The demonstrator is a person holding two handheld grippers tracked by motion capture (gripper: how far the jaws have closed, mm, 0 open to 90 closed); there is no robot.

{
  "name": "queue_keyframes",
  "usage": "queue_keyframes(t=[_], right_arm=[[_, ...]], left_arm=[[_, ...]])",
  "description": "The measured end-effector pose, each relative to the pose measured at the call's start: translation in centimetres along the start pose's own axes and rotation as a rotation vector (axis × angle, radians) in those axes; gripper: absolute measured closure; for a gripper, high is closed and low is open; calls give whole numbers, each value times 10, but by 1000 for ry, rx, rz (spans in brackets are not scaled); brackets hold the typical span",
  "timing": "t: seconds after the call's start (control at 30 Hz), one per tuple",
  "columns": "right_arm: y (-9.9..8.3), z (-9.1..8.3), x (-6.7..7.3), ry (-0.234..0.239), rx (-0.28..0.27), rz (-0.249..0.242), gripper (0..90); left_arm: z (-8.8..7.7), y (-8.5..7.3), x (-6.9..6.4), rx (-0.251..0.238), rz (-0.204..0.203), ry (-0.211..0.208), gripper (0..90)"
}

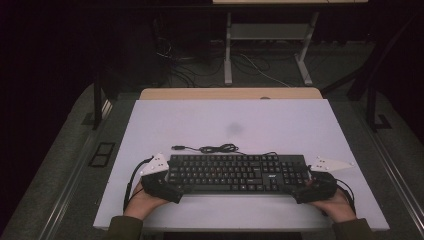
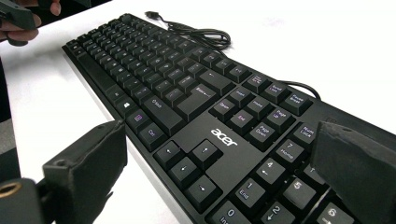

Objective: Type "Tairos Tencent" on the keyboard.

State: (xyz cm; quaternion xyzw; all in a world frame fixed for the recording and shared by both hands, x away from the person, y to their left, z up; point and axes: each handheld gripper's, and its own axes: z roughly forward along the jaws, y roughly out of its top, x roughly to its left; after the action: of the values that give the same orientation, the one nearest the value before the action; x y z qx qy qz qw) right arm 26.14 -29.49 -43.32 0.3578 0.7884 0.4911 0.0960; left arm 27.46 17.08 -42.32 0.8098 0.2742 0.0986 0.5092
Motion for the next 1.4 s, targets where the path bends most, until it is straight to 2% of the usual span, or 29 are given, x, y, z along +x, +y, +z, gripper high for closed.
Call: queue_keyframes(t=[0.8, 1.4], right_arm=[[10, 4, 5, 40, -33, 19, 36], [17, 13, 10, 58, -36, 4, 36]], left_arm=[[2, 3, -2, -16, -4, -7, 0], [3, 4, -5, -12, -1, -7, 0]])
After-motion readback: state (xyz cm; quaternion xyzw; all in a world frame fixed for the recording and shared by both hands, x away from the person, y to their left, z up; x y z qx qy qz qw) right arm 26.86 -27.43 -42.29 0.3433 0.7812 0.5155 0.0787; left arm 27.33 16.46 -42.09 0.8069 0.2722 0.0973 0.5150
